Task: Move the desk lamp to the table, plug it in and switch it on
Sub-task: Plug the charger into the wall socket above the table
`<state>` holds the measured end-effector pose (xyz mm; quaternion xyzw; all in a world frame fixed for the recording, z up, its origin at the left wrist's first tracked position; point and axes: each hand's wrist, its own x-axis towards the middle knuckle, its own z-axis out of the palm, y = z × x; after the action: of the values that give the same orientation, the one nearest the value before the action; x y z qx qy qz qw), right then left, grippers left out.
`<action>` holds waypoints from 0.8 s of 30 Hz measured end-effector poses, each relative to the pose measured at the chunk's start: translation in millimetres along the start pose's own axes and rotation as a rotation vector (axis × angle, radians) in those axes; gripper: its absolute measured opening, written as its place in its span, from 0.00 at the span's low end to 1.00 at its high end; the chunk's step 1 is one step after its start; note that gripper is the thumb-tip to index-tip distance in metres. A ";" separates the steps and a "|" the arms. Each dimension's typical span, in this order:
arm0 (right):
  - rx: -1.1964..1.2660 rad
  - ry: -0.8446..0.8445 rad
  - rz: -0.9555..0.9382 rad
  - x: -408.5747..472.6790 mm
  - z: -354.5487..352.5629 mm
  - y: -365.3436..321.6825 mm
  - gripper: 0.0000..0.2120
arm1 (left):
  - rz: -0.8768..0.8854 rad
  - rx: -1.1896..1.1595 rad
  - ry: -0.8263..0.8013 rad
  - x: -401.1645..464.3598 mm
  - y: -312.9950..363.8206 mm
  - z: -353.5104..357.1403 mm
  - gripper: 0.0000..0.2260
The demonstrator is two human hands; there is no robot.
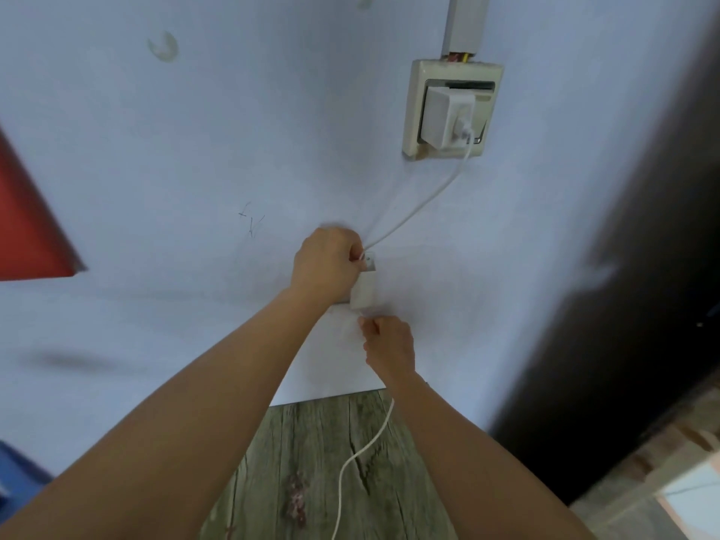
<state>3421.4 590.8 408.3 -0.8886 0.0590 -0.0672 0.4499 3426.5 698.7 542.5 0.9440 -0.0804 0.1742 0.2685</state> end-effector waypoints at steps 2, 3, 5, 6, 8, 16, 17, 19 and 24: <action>-0.083 0.015 -0.042 2.6 -0.9 3.0 0.17 | -0.029 -0.060 -0.024 -1.1 0.9 -1.3 0.02; -0.104 0.014 -0.047 4.3 -2.1 4.6 0.15 | -0.032 -0.079 -0.047 -2.5 1.9 -2.3 0.03; -0.125 -0.004 -0.043 7.7 -4.2 9.4 0.12 | -0.018 -0.089 -0.098 -6.4 4.8 -3.3 0.05; -0.139 -0.010 -0.033 7.9 -4.2 12.2 0.12 | -0.009 -0.086 -0.112 -8.7 5.6 -4.1 0.05; -0.175 -0.021 0.016 5.6 -4.4 20.2 0.11 | 0.010 -0.073 -0.122 -12.5 6.7 -4.9 0.04; -0.048 -0.135 0.263 -8.3 5.5 58.6 0.11 | 0.071 -0.091 0.052 -33.2 -3.0 1.1 0.12; -0.039 -0.183 0.297 -6.5 10.4 58.5 0.14 | 0.068 -0.112 0.102 -36.6 -5.8 2.4 0.11; -0.091 -0.296 0.323 -6.1 22.8 56.8 0.16 | 0.035 -0.177 0.190 -45.2 -14.7 3.5 0.08; 0.008 -0.333 0.284 -2.7 40.9 69.9 0.13 | 0.001 -0.202 0.229 -69.4 -39.9 11.9 0.03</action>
<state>3422.7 582.5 327.7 -0.8683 0.1083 0.1445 0.4619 3375.4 730.0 488.1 0.8862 -0.0670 0.2718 0.3693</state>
